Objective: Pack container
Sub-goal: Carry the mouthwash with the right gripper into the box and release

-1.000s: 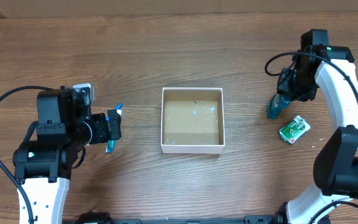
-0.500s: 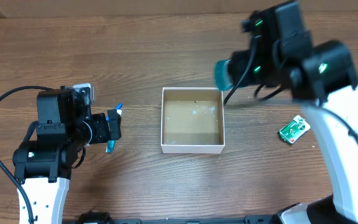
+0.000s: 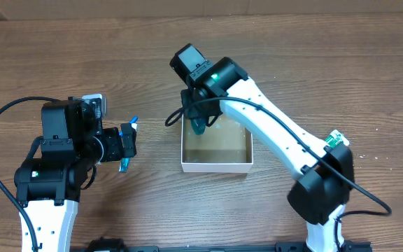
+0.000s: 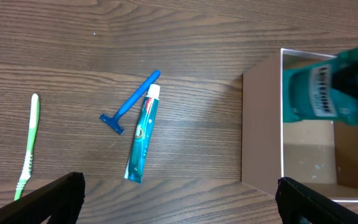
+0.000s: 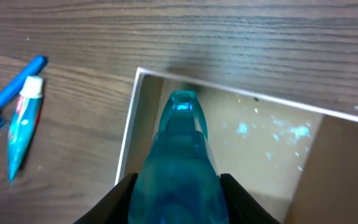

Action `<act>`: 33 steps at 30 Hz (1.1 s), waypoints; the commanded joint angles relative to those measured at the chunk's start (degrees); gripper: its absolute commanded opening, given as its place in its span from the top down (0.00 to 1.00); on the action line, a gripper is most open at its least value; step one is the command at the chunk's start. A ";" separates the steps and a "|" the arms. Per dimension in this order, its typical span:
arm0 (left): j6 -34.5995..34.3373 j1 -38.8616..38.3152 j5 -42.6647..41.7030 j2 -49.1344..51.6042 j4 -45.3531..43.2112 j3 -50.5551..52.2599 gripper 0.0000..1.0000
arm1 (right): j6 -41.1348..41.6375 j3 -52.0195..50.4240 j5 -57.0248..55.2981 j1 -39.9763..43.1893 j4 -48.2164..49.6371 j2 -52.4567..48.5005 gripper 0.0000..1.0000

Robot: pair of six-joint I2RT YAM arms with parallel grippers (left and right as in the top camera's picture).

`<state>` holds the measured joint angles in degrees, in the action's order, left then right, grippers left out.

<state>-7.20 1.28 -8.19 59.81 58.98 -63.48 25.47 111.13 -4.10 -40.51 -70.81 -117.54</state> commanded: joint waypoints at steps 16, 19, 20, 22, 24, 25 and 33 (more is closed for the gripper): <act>-0.55 0.59 -0.44 0.17 0.04 -1.42 0.00 | -0.35 9.75 -11.78 3.04 -1.62 15.37 0.00; -0.52 0.59 -0.44 0.17 0.52 -1.42 0.00 | 2.32 9.75 -12.83 12.61 -4.98 24.41 0.00; -0.52 0.59 -0.42 0.17 0.57 -1.42 0.00 | 3.61 9.75 -12.79 17.84 -7.78 26.08 0.00; -0.52 0.59 -0.44 0.17 0.59 -1.42 0.00 | 4.52 9.55 -11.28 29.22 -14.36 26.82 0.00; -0.52 0.59 -0.42 0.17 0.57 -1.42 0.00 | 3.61 6.34 -8.90 37.48 -17.03 26.75 0.00; -0.52 0.59 -0.42 0.17 0.55 -1.42 0.00 | 3.48 2.93 -6.97 41.83 -17.14 26.75 0.00; -0.52 0.59 -0.42 0.17 0.59 -1.42 0.00 | 5.01 -38.42 0.37 55.21 7.85 26.64 0.00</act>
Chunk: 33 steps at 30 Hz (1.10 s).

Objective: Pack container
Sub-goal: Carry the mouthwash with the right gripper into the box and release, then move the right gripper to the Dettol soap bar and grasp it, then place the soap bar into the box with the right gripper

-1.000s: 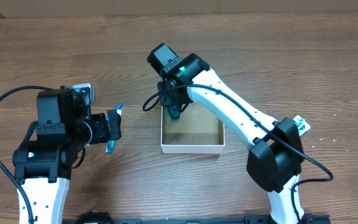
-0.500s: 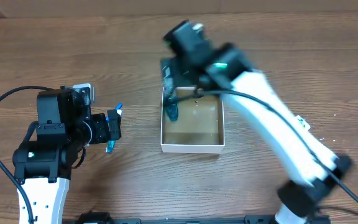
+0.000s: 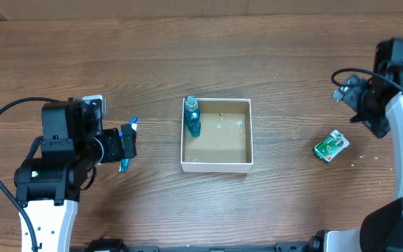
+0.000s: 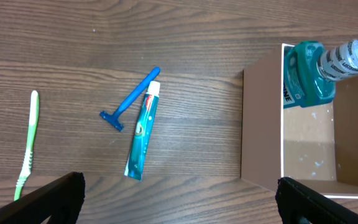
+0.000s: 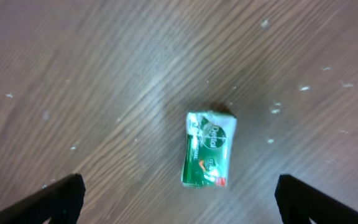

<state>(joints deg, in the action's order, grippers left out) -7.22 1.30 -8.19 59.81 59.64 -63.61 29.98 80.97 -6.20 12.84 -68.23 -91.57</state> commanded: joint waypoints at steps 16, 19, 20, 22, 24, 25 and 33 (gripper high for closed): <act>-0.52 0.57 -0.42 0.20 -0.07 -1.29 0.00 | -1.95 -20.09 2.93 4.00 18.69 -13.03 0.09; -0.52 0.57 -0.42 0.20 -0.07 -1.29 0.00 | -1.95 -20.17 2.95 4.00 17.81 -13.03 0.42; -0.52 0.57 -0.42 0.20 -0.07 -1.29 0.00 | -1.92 -20.17 2.95 4.00 17.62 -13.03 0.45; -0.52 0.57 -0.42 0.20 -0.04 -1.29 0.00 | -1.92 -20.17 2.97 4.00 17.38 -13.03 0.56; -0.52 0.57 -0.42 0.20 -0.04 -1.29 0.00 | -1.92 -20.15 3.72 4.00 17.40 -13.03 0.58; -0.52 0.57 -0.42 0.17 -0.07 -1.29 0.00 | -1.90 -20.15 3.85 4.00 17.38 -13.03 0.58; -0.52 0.57 -0.42 0.17 -0.07 -1.29 0.00 | -4.24 -3.67 6.34 -1.99 6.51 -6.27 0.81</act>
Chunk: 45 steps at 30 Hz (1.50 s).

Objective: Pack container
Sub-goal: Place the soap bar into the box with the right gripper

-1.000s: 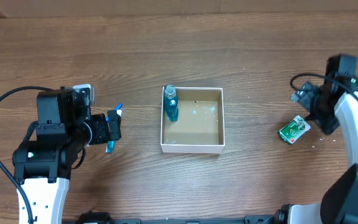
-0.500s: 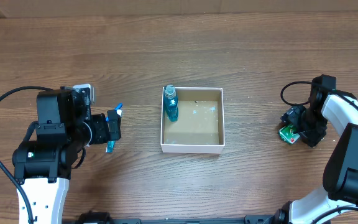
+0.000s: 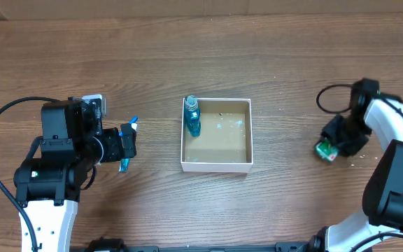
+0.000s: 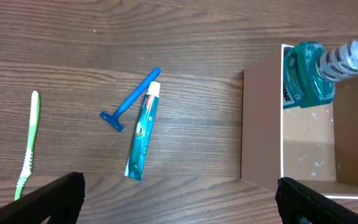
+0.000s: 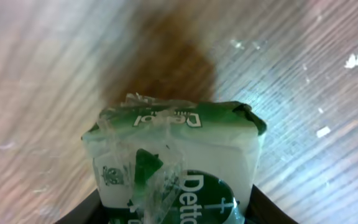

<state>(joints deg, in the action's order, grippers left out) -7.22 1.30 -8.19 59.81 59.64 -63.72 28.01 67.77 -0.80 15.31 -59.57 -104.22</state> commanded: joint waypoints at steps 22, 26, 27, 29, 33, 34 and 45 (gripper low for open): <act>-0.52 0.57 -0.42 0.20 -0.07 -1.18 0.00 | -1.64 17.79 -0.50 -49.31 3.85 -8.26 0.77; -0.52 0.57 -0.42 0.20 -0.07 -1.18 0.00 | -2.93 17.79 -0.83 -49.33 6.82 -10.34 0.37; -0.52 0.57 -0.42 0.20 -0.07 -1.18 0.00 | -2.93 17.79 -0.83 -49.31 6.64 -10.34 0.33; -0.52 0.57 -0.42 0.20 -0.07 -1.18 0.00 | -2.91 17.81 -0.85 -49.33 6.01 -10.23 0.25; -0.52 0.57 -0.42 0.20 -0.02 -1.18 0.00 | -2.29 19.63 -4.04 -49.33 2.69 -6.80 0.24; -0.52 0.57 -0.42 0.20 -0.04 -1.18 0.00 | -2.27 20.55 -5.25 -49.33 1.60 -4.50 0.24; -0.50 0.57 0.72 0.17 -0.33 -1.18 0.00 | -2.29 22.95 -13.77 -33.81 -4.24 19.15 0.00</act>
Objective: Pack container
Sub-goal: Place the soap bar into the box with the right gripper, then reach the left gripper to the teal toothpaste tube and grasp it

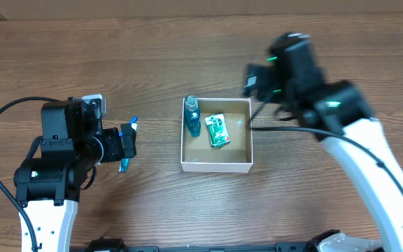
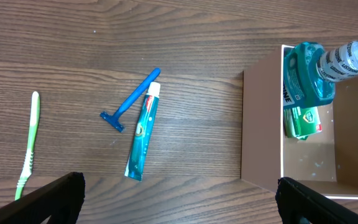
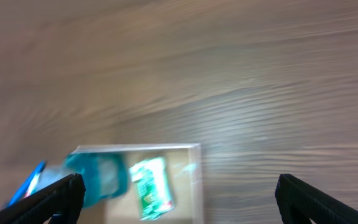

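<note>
The white box (image 1: 215,166) stands mid-table. A teal mouthwash bottle (image 1: 192,117) stands upright in its far left corner, and a green soap packet (image 1: 217,131) lies flat on the floor right beside it. Left of the box, in the left wrist view, lie a toothpaste tube (image 2: 142,138), a blue razor (image 2: 129,101) and a green toothbrush (image 2: 28,146). My left gripper (image 2: 179,199) hangs open and empty above them. My right gripper (image 3: 179,199) is open and empty, high over the box's far right side; its view is blurred.
Bare wooden table surrounds the box (image 2: 260,124) on all sides. My left arm (image 1: 54,161) stands at the left, and my right arm (image 1: 355,133) reaches in from the right front. White specks mark the wood at the right.
My right gripper was shut on the green soap packet on the table at the right. The packet now lies in the box beside the bottle, and the gripper is open above the box. Left arm unchanged.
My right gripper first held the mouthwash bottle in the box's far left corner. Then the bottle stood there alone and the gripper hung open over the soap packet at the right. Then it was shut on the packet, which now lies in the box.
</note>
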Action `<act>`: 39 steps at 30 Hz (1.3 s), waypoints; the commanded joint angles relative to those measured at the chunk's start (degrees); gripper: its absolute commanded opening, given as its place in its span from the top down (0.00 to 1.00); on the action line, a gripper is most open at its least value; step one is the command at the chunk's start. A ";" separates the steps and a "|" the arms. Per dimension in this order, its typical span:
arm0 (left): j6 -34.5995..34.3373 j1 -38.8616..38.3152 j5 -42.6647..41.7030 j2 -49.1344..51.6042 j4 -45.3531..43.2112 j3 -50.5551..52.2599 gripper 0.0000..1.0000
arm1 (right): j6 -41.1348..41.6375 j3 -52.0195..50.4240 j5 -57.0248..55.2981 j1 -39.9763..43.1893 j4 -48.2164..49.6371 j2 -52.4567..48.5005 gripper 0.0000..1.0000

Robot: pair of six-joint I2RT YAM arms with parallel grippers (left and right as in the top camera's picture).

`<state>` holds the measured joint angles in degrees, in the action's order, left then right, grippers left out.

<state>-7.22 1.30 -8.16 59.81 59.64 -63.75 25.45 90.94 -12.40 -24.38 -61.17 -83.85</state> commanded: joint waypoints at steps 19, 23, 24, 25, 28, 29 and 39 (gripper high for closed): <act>8.61 0.55 7.72 21.24 5.40 -10.36 0.00 | 2.19 -21.84 6.54 27.34 -10.05 3.48 0.00; 11.32 0.55 7.65 28.52 -0.24 -10.36 0.00 | 1.25 -22.10 7.67 27.34 -9.22 3.48 0.00; 11.30 0.55 7.26 30.69 -1.36 -10.36 0.00 | 1.14 -22.10 8.11 27.34 -8.90 3.48 0.00; 11.10 0.55 6.62 32.52 -1.70 -10.36 0.00 | 1.14 -22.10 8.11 27.34 -8.74 3.48 0.00; 8.31 -0.26 6.08 37.77 -0.66 -10.34 0.01 | 1.11 -22.10 8.26 27.34 -8.70 3.48 0.00; 8.33 -1.07 4.81 39.19 -0.26 -10.34 0.03 | 1.11 -22.10 8.26 27.34 -8.57 3.48 0.00; 6.80 -6.05 4.09 49.59 0.09 -10.23 0.00 | 0.66 -22.10 8.28 27.34 -9.03 3.48 0.00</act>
<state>1.04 -4.80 -3.27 106.67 59.92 -72.93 26.65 68.99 -4.43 2.92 -70.19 -81.62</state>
